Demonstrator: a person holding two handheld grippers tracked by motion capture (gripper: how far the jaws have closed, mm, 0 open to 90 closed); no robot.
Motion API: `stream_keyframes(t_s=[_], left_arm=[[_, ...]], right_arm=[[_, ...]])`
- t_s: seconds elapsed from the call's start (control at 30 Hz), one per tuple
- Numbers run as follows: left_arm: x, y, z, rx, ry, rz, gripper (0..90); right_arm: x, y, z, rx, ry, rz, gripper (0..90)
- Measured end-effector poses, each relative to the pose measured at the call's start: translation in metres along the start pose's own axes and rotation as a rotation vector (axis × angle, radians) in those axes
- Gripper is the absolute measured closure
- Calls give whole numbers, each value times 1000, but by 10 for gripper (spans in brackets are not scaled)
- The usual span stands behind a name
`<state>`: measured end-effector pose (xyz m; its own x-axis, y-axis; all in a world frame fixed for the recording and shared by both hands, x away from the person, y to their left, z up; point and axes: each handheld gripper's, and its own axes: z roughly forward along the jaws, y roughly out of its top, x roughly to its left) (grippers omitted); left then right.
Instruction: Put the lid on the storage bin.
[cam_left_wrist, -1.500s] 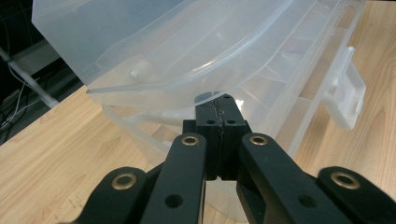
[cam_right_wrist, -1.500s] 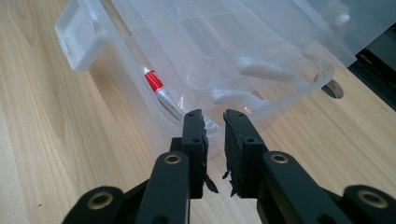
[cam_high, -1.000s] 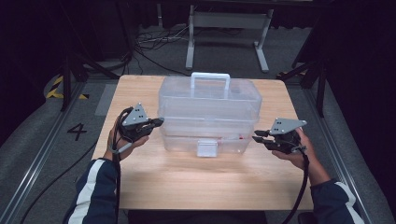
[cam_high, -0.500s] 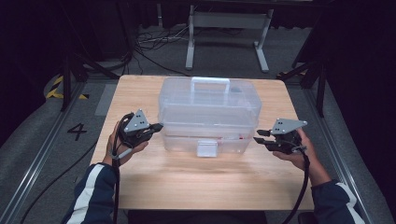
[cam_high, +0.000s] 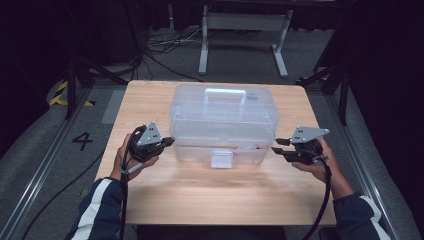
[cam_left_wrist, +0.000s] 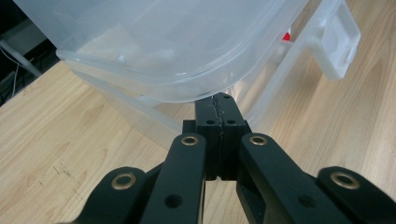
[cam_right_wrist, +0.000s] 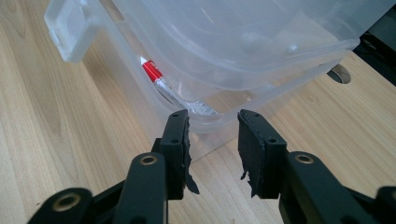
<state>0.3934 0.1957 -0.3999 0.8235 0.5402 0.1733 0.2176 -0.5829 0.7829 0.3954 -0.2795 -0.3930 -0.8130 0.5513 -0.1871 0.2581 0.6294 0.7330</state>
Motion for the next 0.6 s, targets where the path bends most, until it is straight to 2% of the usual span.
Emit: stream_keyframes(t_s=[0.6], left_arm=[[-2,-11,0,49,-1,-8,900]], right_arm=[[0,0,4,9,5,9,590]])
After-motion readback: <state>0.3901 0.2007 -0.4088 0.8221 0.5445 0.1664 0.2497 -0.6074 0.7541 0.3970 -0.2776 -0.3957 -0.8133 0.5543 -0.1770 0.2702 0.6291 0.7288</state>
